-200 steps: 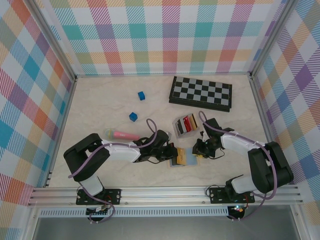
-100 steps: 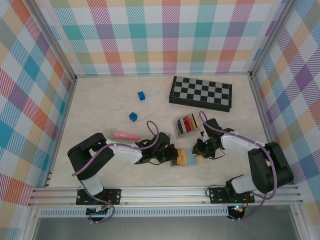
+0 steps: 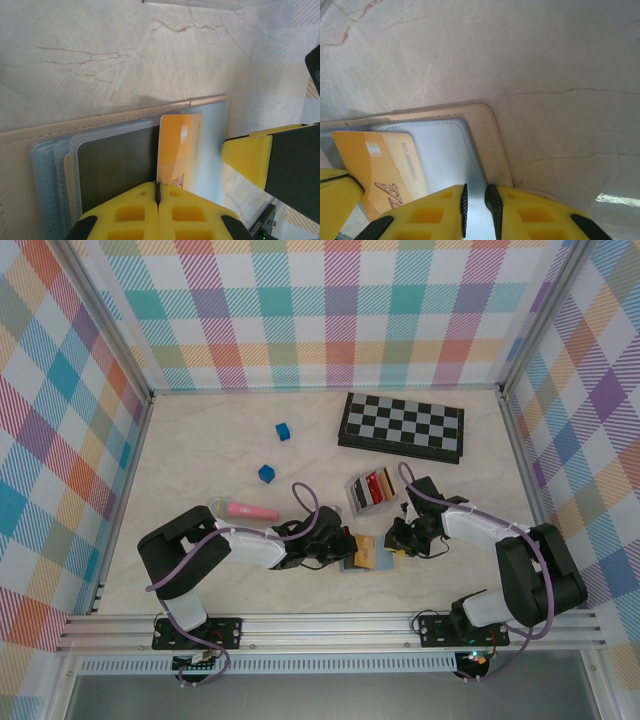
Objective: Put the credit cards into the card holder
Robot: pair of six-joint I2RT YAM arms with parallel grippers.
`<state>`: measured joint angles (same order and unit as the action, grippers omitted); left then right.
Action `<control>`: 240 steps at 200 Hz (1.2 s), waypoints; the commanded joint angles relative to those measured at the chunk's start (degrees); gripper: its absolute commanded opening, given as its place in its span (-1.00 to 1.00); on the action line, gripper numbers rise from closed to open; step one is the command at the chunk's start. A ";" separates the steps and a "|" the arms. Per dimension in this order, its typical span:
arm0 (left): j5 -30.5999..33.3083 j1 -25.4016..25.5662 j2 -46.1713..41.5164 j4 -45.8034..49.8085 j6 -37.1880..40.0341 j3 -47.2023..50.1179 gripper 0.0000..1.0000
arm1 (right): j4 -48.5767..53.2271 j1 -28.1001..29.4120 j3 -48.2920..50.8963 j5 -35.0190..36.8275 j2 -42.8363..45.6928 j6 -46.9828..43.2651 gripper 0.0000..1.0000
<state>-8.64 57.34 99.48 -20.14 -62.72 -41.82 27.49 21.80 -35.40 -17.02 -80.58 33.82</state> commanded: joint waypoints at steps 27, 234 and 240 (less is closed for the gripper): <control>2.97 2.20 2.03 -0.33 -2.12 -2.34 -1.00 | 0.49 0.21 3.26 0.30 -1.74 2.06 -0.52; -4.58 3.92 8.59 9.78 -0.49 -14.18 -0.50 | 3.55 0.26 4.24 4.21 6.96 9.36 -0.48; -4.22 3.92 8.15 10.30 -0.39 -14.08 -0.49 | 4.00 0.26 3.89 4.58 7.36 9.04 -0.48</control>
<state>-11.88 60.25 107.11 -10.85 -63.61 -55.37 26.65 21.63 -31.81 -15.53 -74.94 41.98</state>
